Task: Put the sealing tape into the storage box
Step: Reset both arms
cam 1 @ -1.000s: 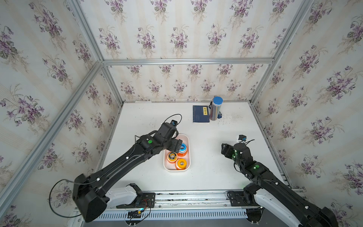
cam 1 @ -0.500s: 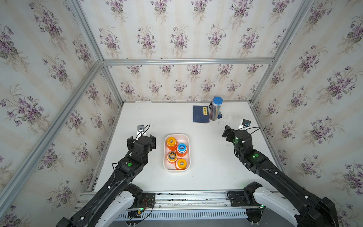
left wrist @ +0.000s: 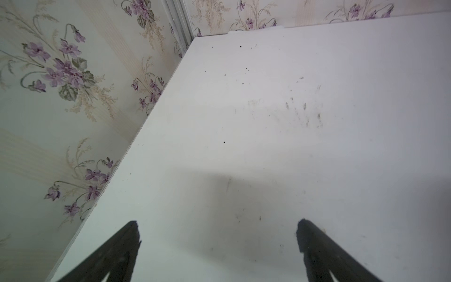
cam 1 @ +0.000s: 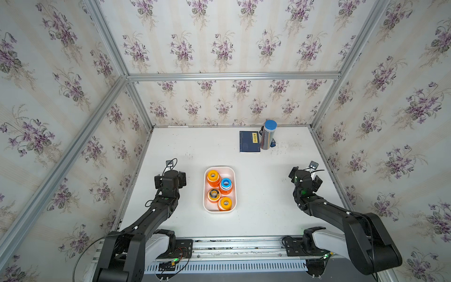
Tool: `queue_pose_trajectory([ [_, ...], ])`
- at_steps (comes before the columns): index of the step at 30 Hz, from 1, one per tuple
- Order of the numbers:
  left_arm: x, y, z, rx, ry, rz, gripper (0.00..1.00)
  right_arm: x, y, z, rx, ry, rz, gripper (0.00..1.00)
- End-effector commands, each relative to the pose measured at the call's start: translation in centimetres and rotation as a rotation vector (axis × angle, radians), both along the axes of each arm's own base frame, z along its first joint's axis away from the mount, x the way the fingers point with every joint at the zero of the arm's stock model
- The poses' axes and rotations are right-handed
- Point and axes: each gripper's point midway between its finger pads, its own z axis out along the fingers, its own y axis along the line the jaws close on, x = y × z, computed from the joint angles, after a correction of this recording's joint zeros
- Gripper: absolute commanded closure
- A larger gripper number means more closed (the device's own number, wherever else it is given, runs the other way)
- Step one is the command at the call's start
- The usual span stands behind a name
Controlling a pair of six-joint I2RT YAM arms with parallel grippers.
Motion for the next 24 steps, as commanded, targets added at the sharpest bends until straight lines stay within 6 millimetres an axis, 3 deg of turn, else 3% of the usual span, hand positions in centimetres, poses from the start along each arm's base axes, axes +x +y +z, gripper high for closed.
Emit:
queue_pose_trajectory([
  [1, 3.0, -1.1, 2.6, -0.058, -0.144, -0.096, 0.0, 1.8, 0.1, 2.9, -0.001, -0.158, 0.001, 0.0],
  [4, 4.2, -0.7, 2.4, -0.082, -0.145, -0.112, 0.0, 1.6, 0.8, 4.5, -0.024, -0.278, 0.09, 0.0],
  [7, 5.2, -0.6, 1.2, -0.08, -0.153, -0.134, 0.0, 1.8, 0.9, 4.9, -0.069, -0.284, 0.107, 0.0],
  [9, 6.4, -1.4, 0.5, -0.086, -0.112, -0.183, 0.0, 1.7, 1.3, 5.2, -0.088, -0.303, 0.146, 0.0],
  [10, 6.7, -2.1, -0.8, -0.087, -0.071, -0.219, 0.0, 1.5, 1.5, 5.4, -0.095, -0.328, 0.159, 0.0],
  [12, 6.8, -3.2, -1.1, -0.069, -0.063, -0.278, 0.0, 0.9, 1.3, 5.7, -0.119, -0.399, 0.151, 0.0],
  [13, 6.9, -3.7, -1.1, -0.057, -0.056, -0.299, 0.0, 1.1, 2.2, 6.0, -0.148, -0.406, 0.203, 0.0],
  [14, 7.1, -3.8, -1.4, -0.058, -0.031, -0.307, 0.0, 1.8, 3.9, 5.1, -0.154, -0.352, 0.304, 0.0],
  [15, 7.4, -3.8, -1.4, -0.057, -0.023, -0.307, 0.0, 2.1, 4.2, 4.9, -0.147, -0.339, 0.324, 0.0],
  [17, 7.4, -3.8, -1.5, -0.061, -0.019, -0.305, 0.0, 2.2, 3.8, 4.6, -0.119, -0.354, 0.337, 0.0],
  [21, 7.4, -3.7, -1.5, -0.067, -0.017, -0.304, 0.0, 4.9, 3.2, 2.3, -0.045, -0.232, 0.348, 0.0],
  [24, 7.4, -3.7, -1.3, -0.067, -0.023, -0.305, 0.0, 5.1, 2.8, 2.1, -0.029, -0.236, 0.351, 0.0],
])
